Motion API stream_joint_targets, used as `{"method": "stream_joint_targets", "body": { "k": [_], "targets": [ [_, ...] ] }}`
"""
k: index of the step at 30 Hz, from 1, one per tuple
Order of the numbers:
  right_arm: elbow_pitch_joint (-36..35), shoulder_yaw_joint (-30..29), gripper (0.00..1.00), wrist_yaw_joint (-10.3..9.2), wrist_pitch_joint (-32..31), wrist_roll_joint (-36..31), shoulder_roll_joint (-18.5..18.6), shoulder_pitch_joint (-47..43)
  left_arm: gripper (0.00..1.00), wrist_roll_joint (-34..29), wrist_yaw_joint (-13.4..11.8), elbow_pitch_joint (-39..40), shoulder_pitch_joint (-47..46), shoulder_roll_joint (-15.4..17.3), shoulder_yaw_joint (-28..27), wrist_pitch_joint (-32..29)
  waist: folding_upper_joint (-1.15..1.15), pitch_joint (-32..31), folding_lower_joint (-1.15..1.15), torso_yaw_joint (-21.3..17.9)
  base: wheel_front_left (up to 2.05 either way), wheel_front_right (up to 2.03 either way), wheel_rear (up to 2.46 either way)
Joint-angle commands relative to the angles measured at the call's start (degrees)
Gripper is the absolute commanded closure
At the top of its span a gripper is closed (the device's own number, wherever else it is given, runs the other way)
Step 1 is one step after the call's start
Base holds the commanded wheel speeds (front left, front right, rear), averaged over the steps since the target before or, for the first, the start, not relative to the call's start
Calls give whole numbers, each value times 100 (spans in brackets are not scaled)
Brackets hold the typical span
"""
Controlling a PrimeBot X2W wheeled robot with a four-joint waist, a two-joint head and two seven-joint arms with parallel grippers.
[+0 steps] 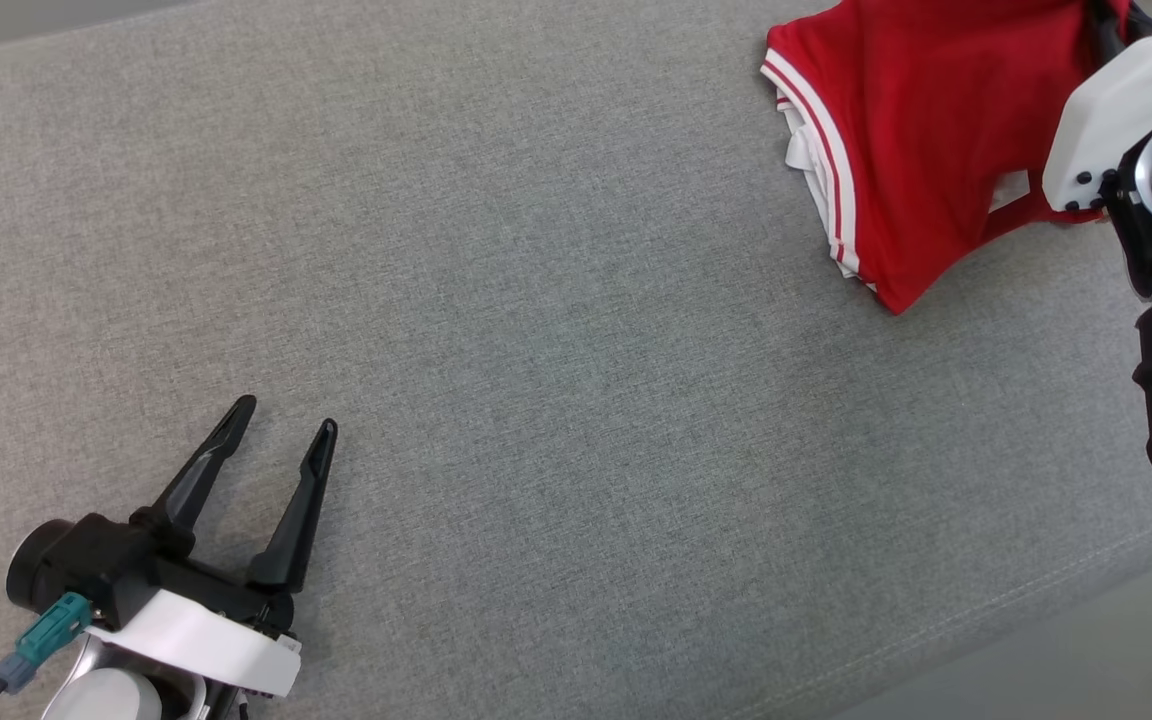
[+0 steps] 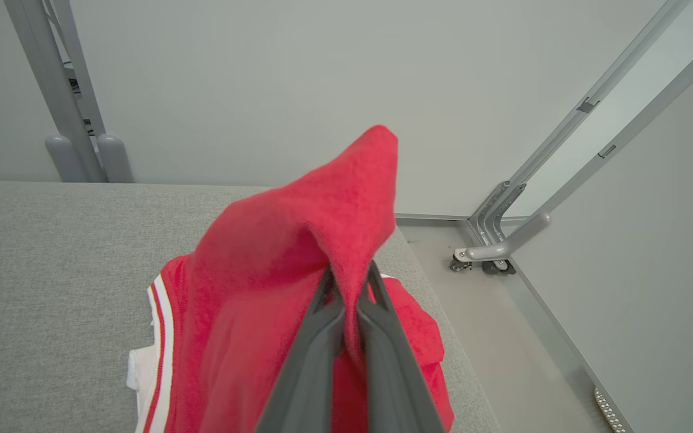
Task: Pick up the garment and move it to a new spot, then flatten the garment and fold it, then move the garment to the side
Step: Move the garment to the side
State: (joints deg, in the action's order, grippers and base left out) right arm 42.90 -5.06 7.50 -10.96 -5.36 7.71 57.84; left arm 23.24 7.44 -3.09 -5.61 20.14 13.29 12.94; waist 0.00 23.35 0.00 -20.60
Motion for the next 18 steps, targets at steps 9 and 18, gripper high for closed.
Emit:
{"method": "stream_joint_targets", "body": {
  "k": [9,18],
  "targets": [
    [-260,-532,0,-1,-38,-782,-261,-324,0,52,-8,-27,-78,25,70,0,0,-65,0,99,0,0,0],
    [-400,-346,0,-1,233,-939,-368,-529,0,95,-42,-188,-50,-78,143,55,0,-349,0,148,0,0,0]
  ]
}}
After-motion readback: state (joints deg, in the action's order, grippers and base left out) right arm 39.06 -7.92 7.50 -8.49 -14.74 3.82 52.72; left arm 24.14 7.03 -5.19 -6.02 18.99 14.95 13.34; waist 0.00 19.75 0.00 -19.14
